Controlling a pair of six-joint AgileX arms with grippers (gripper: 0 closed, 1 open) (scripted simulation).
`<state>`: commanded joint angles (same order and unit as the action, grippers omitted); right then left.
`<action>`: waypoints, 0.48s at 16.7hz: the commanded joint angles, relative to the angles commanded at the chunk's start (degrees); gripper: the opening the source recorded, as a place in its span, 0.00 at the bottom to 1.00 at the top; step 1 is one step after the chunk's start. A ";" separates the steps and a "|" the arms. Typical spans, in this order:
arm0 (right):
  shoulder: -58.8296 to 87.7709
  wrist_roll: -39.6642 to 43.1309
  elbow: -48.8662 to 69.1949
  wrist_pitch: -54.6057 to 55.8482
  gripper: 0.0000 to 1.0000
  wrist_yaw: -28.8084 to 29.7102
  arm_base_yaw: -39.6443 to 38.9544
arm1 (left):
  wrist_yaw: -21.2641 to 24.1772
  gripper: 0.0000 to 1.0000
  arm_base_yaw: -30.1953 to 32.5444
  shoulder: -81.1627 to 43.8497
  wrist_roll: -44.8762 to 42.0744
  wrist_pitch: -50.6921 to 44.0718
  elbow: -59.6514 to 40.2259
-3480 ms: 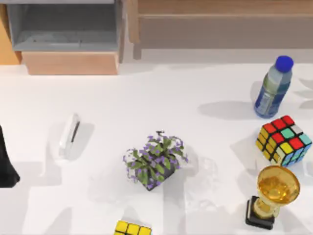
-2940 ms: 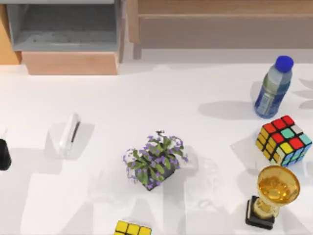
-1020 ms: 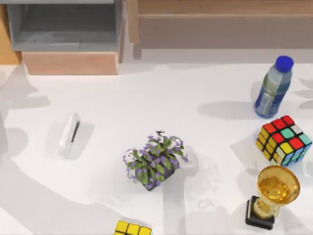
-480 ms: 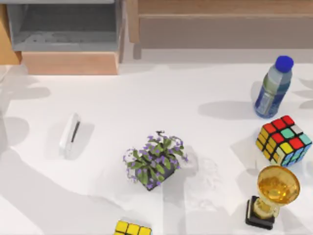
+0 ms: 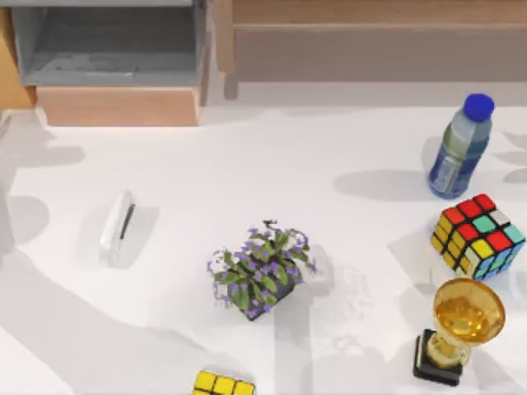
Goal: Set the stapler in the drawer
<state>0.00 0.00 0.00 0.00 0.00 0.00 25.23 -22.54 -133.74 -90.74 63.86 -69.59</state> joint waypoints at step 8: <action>0.00 0.00 0.00 0.00 1.00 0.00 0.00 | 0.00 0.00 0.00 0.00 0.00 0.00 0.00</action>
<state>0.00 0.00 0.00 0.00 0.00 0.00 25.23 -22.54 -133.74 -90.74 63.86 -69.59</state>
